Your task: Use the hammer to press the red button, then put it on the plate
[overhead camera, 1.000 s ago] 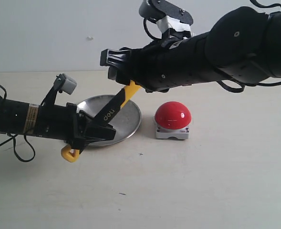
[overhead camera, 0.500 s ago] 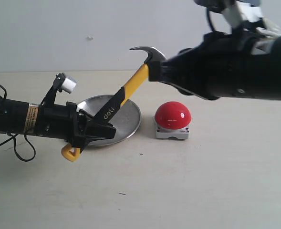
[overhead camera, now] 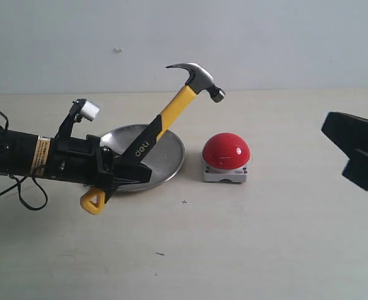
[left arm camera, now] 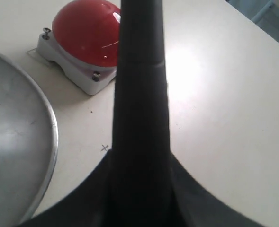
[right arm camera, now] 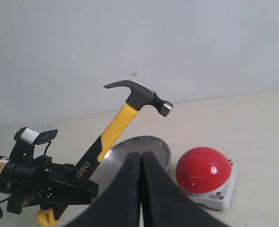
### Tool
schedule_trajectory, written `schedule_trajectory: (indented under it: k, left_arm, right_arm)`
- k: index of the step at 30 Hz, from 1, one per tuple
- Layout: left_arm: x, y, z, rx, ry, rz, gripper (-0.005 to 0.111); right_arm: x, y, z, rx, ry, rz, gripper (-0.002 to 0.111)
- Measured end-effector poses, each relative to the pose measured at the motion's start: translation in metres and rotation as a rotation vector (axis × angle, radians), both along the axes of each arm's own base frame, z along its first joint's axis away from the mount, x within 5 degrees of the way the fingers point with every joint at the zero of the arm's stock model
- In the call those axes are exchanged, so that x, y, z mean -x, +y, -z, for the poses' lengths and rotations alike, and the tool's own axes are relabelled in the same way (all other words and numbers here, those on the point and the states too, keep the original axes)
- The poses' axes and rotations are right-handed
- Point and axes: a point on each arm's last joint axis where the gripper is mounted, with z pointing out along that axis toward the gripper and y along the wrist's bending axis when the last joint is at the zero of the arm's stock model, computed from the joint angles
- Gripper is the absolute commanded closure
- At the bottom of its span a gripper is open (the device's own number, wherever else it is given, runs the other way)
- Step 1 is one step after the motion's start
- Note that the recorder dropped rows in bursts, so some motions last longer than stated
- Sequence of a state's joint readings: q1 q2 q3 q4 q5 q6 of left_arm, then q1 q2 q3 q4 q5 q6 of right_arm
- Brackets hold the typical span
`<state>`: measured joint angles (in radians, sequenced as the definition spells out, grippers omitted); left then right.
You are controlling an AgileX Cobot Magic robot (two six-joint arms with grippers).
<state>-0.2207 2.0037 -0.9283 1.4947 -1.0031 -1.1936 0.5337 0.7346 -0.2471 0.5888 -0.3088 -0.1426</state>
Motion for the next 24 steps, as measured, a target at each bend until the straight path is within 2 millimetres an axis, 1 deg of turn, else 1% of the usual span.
schedule_trajectory:
  k: [5,8,11,16,19,21,24]
  left_arm:
    - [0.001,0.001,-0.002,-0.023,0.037,-0.014,0.107]
    - [0.002,0.002,-0.01,-0.038,0.043,-0.017,0.107]
    - [0.005,0.003,-0.024,-0.034,0.038,-0.021,0.107]
    - [0.007,0.005,-0.044,-0.057,0.048,-0.076,0.107]
    - [0.009,0.003,-0.05,-0.119,0.065,-0.123,0.107]
    - [0.012,-0.002,-0.052,-0.16,0.078,-0.152,0.107]
    - [0.02,-0.014,-0.061,-0.195,0.087,-0.173,0.107]
  right_arm:
    - [0.014,-0.012,0.018,-0.004,-0.029,0.032,0.108]
    - [0.023,-0.02,0.027,-0.011,-0.068,0.059,0.108]
    - [0.032,-0.028,0.038,-0.021,-0.099,0.082,0.108]
    - [0.039,-0.035,0.037,-0.04,-0.133,0.111,0.108]
    - [0.04,-0.036,0.037,-0.031,-0.139,0.112,0.108]
    - [0.04,-0.035,0.038,-0.024,-0.133,0.11,0.108]
    - [0.041,-0.035,0.039,-0.017,-0.118,0.099,0.108]
